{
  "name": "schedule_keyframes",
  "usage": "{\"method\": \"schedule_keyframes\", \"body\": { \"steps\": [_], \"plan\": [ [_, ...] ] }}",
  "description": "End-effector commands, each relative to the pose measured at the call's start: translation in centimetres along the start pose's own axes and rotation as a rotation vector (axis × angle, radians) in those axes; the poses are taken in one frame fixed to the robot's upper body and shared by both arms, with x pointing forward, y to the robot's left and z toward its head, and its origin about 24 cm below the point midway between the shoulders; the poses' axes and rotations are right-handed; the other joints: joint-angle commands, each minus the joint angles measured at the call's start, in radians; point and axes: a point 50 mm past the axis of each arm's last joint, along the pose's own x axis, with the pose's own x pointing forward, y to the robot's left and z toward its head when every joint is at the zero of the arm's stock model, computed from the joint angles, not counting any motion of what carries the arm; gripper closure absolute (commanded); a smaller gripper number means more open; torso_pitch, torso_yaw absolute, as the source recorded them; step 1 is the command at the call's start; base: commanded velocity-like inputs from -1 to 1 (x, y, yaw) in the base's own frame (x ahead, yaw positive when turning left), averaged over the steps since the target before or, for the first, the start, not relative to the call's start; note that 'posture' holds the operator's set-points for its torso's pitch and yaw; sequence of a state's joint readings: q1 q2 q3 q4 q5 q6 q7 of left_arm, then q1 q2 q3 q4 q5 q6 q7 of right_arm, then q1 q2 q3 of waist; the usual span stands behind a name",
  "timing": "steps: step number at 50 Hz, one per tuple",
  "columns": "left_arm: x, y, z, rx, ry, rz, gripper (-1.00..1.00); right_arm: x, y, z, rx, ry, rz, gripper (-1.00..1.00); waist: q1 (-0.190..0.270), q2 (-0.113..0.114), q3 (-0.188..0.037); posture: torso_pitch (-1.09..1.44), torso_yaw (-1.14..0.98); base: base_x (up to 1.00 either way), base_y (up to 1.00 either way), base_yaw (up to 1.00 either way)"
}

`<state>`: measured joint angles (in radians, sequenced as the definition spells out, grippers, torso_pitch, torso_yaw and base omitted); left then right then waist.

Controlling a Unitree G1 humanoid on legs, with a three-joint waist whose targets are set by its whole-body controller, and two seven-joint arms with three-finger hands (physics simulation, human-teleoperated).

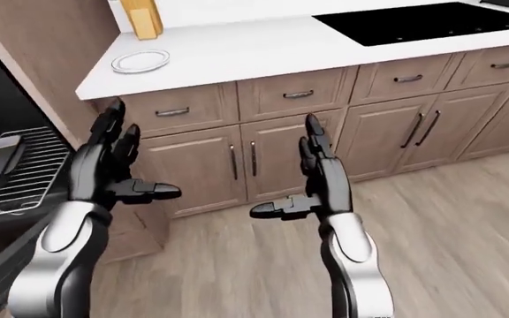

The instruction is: Pick the corn from the oven and place it on the plate on the counter.

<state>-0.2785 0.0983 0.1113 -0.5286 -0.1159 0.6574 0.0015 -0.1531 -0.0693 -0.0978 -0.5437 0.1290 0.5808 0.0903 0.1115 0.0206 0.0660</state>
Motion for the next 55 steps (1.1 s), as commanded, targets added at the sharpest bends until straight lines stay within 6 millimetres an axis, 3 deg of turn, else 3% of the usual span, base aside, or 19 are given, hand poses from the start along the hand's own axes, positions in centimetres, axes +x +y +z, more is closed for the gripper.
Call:
{"method": "schedule_keyframes", "body": {
  "steps": [1,2,4,9,11,12,13,14,17,23,25,27,33,35,37,38,47,53,55],
  "plan": [
    [0.0,0.5,0.9,0.013,-0.053,0.027,-1.0,0.0,1.0,1.0,0.003,-0.054,0.057,-1.0,0.02,0.076,-0.039,0.0,0.0,0.13,0.0,1.0],
    [0.0,0.6,1.0,0.012,-0.053,0.028,-1.0,0.0,1.0,1.1,0.002,-0.055,0.062,-1.0,-0.018,0.013,-0.012,0.0,0.0,0.1,0.0,1.0],
    [-0.1,0.6,1.0,0.011,-0.053,0.029,-1.0,0.0,1.1,1.4,0.002,-0.058,0.068,-1.0,-0.024,0.014,-0.064,0.0,0.0,0.08,0.0,1.0],
    [-0.3,0.7,1.4,0.009,-0.058,0.029,-1.0,-0.2,1.4,2.2,0.003,-0.069,0.08,-1.0,-0.047,-0.014,-0.06,0.0,0.0,0.06,0.0,1.0],
    [-0.3,0.7,1.5,0.009,-0.059,0.028,-1.0,-0.3,1.4,2.5,0.001,-0.074,0.085,-1.0,-0.072,-0.064,-0.058,0.0,0.0,0.06,0.0,1.0],
    [-0.3,0.7,1.5,0.009,-0.06,0.027,-1.0,-0.4,1.5,2.7,-0.001,-0.076,0.088,-1.0,-0.098,-0.114,-0.058,0.0,0.0,0.03,0.0,1.0],
    [-0.3,0.7,1.5,0.009,-0.06,0.027,-1.0,-0.4,1.5,2.8,-0.003,-0.079,0.089,-1.0,-0.096,-0.097,-0.079,0.0,0.0,0.01,0.0,1.0],
    [-0.2,0.6,1.5,0.007,-0.058,0.025,-1.0,-0.4,1.5,2.9,-0.005,-0.082,0.089,-1.0,-0.107,-0.086,-0.055,0.0,0.0,0.0,0.0,1.0],
    [-0.3,0.4,1.7,0.001,-0.054,0.018,-1.0,-0.6,1.5,3.8,-0.005,-0.095,0.092,-1.0,-0.106,-0.08,-0.066,0.0,0.0,0.0,0.0,1.0],
    [-0.3,0.6,1.7,-0.001,-0.055,0.019,-1.0,-0.4,1.6,4.1,-0.008,-0.104,0.09,-1.0,-0.101,-0.021,-0.05,0.0,0.0,0.0,0.0,1.0],
    [-0.3,0.7,1.8,-0.001,-0.057,0.021,-1.0,-0.3,1.5,4.1,-0.014,-0.109,0.087,-1.0,-0.097,0.012,-0.049,0.0,0.0,0.0,0.0,1.0],
    [-0.3,0.7,1.8,-0.003,-0.057,0.023,-1.0,-0.4,1.6,4.3,-0.014,-0.112,0.09,-1.0,-0.087,0.075,-0.068,0.0,0.0,0.0,0.0,1.0],
    [-0.4,0.7,1.8,-0.005,-0.057,0.02,-1.0,-0.2,1.6,4.1,-0.033,-0.115,0.093,-1.0,-0.059,-0.002,-0.062,0.0,0.0,0.0,0.0,1.0],
    [-0.4,0.7,1.8,-0.008,-0.055,0.019,-1.0,-0.1,1.6,4.1,-0.042,-0.119,0.095,-1.0,-0.067,-0.036,-0.044,0.0,0.0,0.0,0.0,1.0],
    [-0.4,0.7,1.7,-0.008,-0.054,0.018,-1.0,-0.1,1.6,4.1,-0.045,-0.116,0.094,-1.0,-0.076,-0.081,-0.032,0.0,0.0,0.0,0.0,1.0],
    [-0.4,0.7,1.8,-0.009,-0.055,0.018,-1.0,-0.1,1.6,4.1,-0.046,-0.114,0.093,-1.0,-0.083,-0.124,-0.048,0.0,0.0,0.0,0.0,1.0],
    [-0.2,0.7,1.7,-0.01,-0.057,0.018,-1.0,0.0,1.9,4.2,-0.049,-0.114,0.098,-1.0,-0.093,-0.058,-0.051,0.0,0.0,0.0,0.0,1.0],
    [-0.3,0.7,1.8,-0.01,-0.057,0.019,-1.0,0.1,2.1,4.1,-0.037,-0.104,0.103,-1.0,-0.098,0.015,-0.048,0.0,0.0,0.0,0.0,1.0],
    [-0.3,0.7,1.8,-0.01,-0.056,0.018,-1.0,0.1,2.1,4.1,-0.037,-0.102,0.104,-1.0,-0.094,0.057,-0.057,0.0,0.0,0.0,0.0,1.0]
  ]
}}
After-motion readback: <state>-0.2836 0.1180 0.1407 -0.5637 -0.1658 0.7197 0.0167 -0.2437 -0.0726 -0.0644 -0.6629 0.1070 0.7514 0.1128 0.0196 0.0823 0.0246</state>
